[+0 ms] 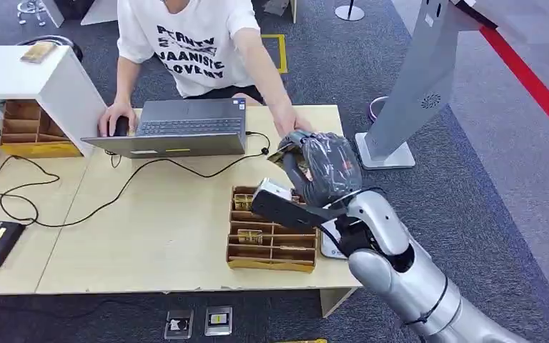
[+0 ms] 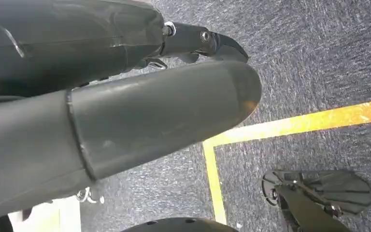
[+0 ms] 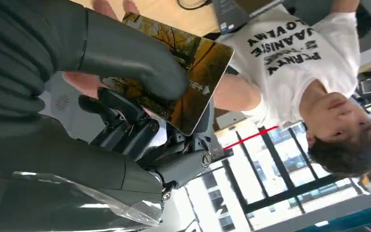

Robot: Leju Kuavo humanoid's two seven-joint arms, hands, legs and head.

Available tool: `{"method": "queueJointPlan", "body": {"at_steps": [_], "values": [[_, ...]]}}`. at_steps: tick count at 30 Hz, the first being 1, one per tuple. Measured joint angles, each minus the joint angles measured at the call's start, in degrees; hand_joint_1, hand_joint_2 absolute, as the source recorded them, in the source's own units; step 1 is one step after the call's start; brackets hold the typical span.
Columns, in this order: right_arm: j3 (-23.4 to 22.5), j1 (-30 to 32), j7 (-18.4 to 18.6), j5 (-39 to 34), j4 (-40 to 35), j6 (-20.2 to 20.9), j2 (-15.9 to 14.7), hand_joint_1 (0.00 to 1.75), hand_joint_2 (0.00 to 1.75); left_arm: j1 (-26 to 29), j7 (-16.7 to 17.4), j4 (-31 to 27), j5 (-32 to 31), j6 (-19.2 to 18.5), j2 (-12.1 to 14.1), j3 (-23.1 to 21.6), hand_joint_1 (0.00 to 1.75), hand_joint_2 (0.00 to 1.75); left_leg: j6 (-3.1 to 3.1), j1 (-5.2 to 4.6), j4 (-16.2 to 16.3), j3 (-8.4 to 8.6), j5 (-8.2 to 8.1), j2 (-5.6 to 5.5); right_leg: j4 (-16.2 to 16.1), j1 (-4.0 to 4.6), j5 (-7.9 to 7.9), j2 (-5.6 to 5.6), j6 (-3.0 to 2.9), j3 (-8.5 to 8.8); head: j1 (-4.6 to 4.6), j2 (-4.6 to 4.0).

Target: Pass the card to the sensor for recognition and then transmit it.

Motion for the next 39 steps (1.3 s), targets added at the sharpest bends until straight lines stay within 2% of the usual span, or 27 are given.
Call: {"method": "queueJointPlan", "body": {"at_steps": [7,14,15,16,27,39], "values": [[2.14,-4.33,-1.16,-0.17,6.03,-0.83,3.72,1.75,1.75,-0.37,0.00,0.00,-1.44,-0.55,-0.09,-0.17,0.00,0.00,0.01,0.00,0.00,-0.01,0.00,-0.03,-0.01,0.00,0.00,-0.03,0.00,0.00,0.00,0.00],[3.69,-6.34,-1.25,-0.15,10.30,-1.14,5.38,1.75,1.75,-0.95,0.39,0.00,-2.01,-0.96,-0.09,-0.42,0.00,0.00,0.01,0.00,0.00,-0.01,0.00,-0.03,-0.01,0.00,0.00,-0.02,0.00,-0.01,0.00,0.00],[3.89,-6.50,-1.25,-0.17,10.71,-1.20,5.51,0.07,1.75,-0.97,0.52,0.00,-2.03,-0.98,-0.09,-0.53,0.00,0.00,0.01,0.00,0.00,-0.01,0.00,-0.03,-0.01,0.00,0.00,-0.02,0.00,-0.01,0.00,0.00],[4.08,-6.67,-1.25,-0.17,11.23,-1.20,5.62,0.00,1.75,-0.97,0.59,0.00,-2.08,-1.01,-0.09,-0.57,0.00,0.00,0.01,0.00,0.00,0.00,0.00,-0.03,-0.01,0.00,0.00,-0.01,0.00,-0.02,0.00,0.00],[5.24,-6.98,-0.79,-1.11,14.36,-2.05,5.60,0.00,1.75,-1.19,0.76,0.00,-2.51,-1.27,-0.09,-0.66,0.00,0.00,0.01,0.00,0.00,0.00,0.00,-0.03,-0.01,0.00,0.00,0.00,-0.01,-0.03,0.00,0.00],[5.51,-6.07,0.11,-2.65,15.15,-6.89,5.12,0.00,1.75,-1.29,0.92,0.00,-2.01,-1.09,-0.09,-0.98,0.00,0.00,0.01,0.00,0.01,0.01,0.00,-0.02,-0.01,0.00,0.00,0.02,-0.01,-0.04,0.00,0.00]]}}
